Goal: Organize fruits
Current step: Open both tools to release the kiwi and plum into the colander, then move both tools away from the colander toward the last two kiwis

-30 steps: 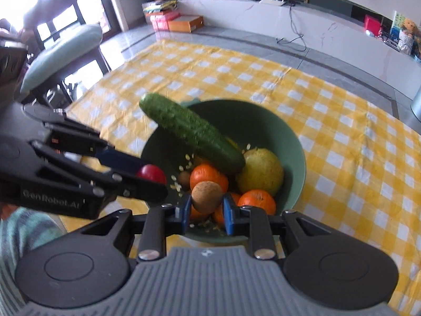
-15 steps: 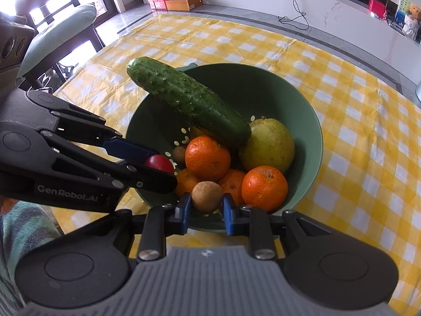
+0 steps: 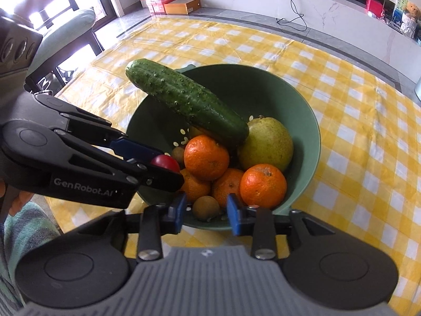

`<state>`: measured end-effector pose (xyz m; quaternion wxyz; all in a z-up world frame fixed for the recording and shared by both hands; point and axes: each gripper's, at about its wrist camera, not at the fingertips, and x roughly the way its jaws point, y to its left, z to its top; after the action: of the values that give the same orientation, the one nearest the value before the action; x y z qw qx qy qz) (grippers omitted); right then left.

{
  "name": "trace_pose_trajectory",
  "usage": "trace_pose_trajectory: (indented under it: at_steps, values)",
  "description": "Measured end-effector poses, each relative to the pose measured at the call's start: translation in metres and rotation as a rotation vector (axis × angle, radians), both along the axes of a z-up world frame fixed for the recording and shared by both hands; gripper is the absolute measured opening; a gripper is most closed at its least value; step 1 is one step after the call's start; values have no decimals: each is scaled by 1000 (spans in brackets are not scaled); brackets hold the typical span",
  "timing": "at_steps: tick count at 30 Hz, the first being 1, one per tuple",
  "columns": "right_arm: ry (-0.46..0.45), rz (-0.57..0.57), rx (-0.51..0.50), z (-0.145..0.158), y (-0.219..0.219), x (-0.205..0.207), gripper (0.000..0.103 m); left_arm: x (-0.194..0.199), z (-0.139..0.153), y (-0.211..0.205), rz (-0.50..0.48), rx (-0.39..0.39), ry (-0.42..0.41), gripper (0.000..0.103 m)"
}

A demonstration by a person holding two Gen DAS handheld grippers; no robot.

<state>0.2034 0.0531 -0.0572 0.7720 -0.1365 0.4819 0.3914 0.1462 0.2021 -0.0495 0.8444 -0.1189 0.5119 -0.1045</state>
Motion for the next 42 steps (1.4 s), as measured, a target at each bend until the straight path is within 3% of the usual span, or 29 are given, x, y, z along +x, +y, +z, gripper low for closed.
trace_pose_trajectory:
  at_steps: [5, 10, 14, 19, 25, 33, 42]
  values:
    - [-27, -7, 28, 7, -7, -7, 42, -6, 9, -1, -19, 15, -29, 59]
    - [-59, -40, 76, 14, -20, -16, 55, -18, 21, -1, -50, 44, -74, 61]
    - [-82, -79, 137, 21, -33, -28, 64, -40, 35, -4, -112, 153, -170, 61]
    - [-73, -131, 194, 21, -49, -42, 64, -74, 43, -8, -222, 343, -271, 61]
    - [-58, -184, 251, 17, -64, -62, 64, -104, 23, 4, -254, 533, -348, 61]
    - [-128, -283, 268, 13, -97, -94, 67, -124, -12, 45, -276, 651, -407, 61]
    - [-249, -498, 224, 4, -148, -92, 68, -125, -38, 77, -259, 692, -386, 61]
